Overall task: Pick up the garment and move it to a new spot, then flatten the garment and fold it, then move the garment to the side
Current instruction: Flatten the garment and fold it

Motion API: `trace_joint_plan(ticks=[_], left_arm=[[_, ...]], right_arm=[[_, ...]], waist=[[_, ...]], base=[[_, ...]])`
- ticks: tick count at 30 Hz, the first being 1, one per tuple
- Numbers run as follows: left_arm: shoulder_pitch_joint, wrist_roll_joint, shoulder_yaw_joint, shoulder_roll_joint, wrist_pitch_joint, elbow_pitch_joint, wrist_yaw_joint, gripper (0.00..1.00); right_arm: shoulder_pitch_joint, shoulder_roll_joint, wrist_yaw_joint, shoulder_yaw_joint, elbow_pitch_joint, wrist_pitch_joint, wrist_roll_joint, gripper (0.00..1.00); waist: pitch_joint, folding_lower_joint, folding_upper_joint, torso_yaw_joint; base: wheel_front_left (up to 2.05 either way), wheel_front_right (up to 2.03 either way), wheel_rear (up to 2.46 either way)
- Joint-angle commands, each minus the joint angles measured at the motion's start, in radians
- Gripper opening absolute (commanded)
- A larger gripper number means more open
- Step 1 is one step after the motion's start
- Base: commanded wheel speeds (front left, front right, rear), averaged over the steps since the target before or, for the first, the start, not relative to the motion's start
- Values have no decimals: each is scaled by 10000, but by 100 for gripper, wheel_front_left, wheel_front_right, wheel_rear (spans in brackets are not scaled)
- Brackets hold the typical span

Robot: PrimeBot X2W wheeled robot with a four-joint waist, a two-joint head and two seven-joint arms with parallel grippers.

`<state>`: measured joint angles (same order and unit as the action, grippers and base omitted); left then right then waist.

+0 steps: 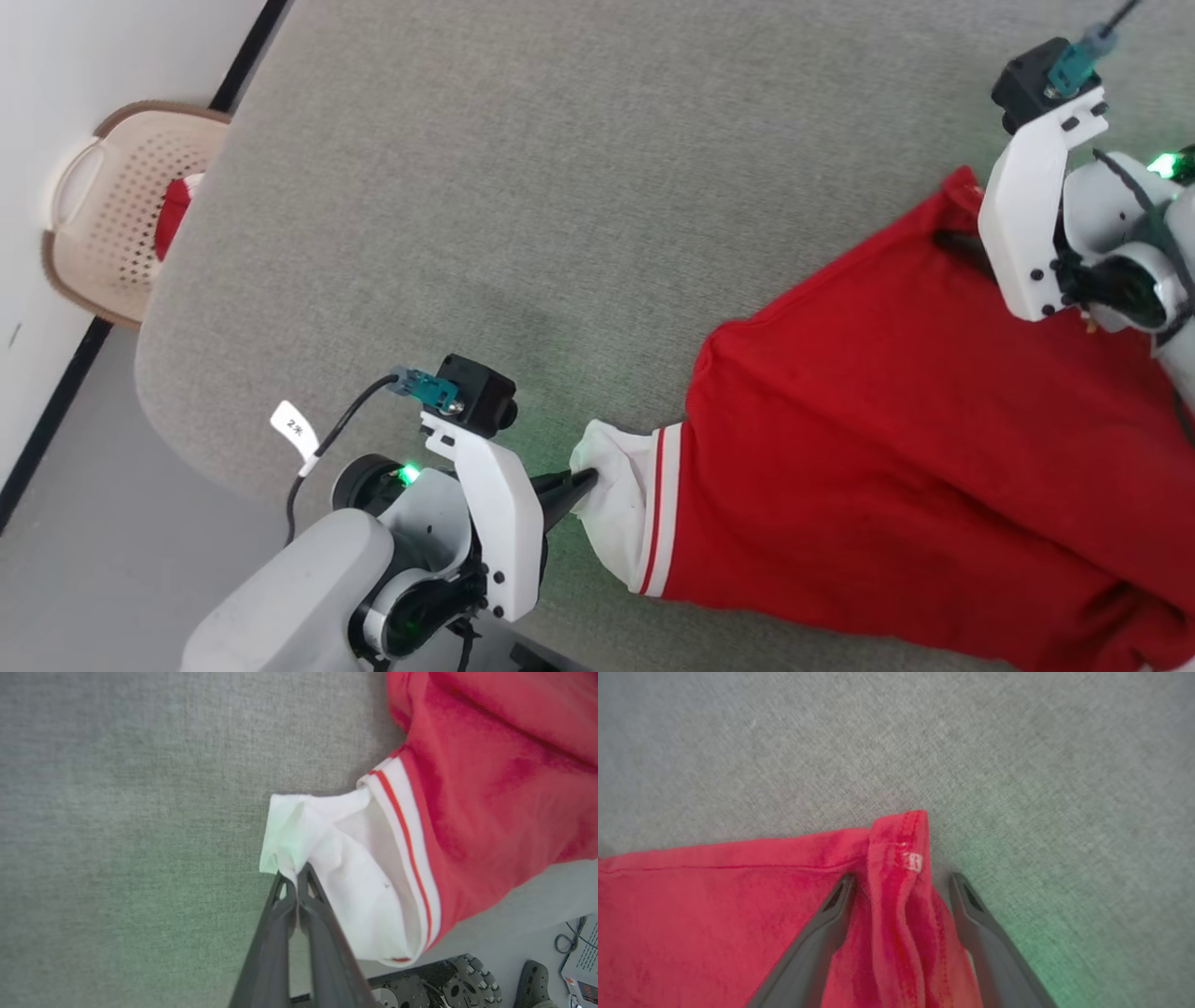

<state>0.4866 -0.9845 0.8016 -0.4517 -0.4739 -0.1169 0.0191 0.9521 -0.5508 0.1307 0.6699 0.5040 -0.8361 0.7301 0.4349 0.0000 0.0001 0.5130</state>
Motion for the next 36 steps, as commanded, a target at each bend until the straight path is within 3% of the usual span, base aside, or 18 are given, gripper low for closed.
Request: trace_joint_plan(ticks=[1,6,7,16,26,36], left_arm=[[161,31,18,69,61,-106,-98,0],[272,-67,-7,173,144,-450,-261,0],[293,-72,-6,171,147,-522,-284,0],[773,-115,-379,-324,-67,-735,-225,0],[2913,405,-1342,-2147,-1274,-353,266,0],[5370,988,-1780,-2822,-1923,-1061,-99,0]], right_arm=[[-743,131,0,835,653,-536,246,100],[-1128,76,17,2123,1718,-2009,867,100],[-1101,34,31,2279,1831,-2082,910,0],[281,20,-8,1896,1718,-677,1287,0],[1200,-820,-5,1222,12,923,1729,0],[1435,-1113,-8,-469,-855,1442,1533,0]], waist=[[123,0,-1,149],[131,0,-1,150],[127,0,-1,134],[-63,0,-1,-402],[-701,0,-1,-1812],[-1126,0,-1,-3097]], base=[[0,0,0],[0,0,0],[0,0,0],[0,0,0],[0,0,0],[0,0,0]])
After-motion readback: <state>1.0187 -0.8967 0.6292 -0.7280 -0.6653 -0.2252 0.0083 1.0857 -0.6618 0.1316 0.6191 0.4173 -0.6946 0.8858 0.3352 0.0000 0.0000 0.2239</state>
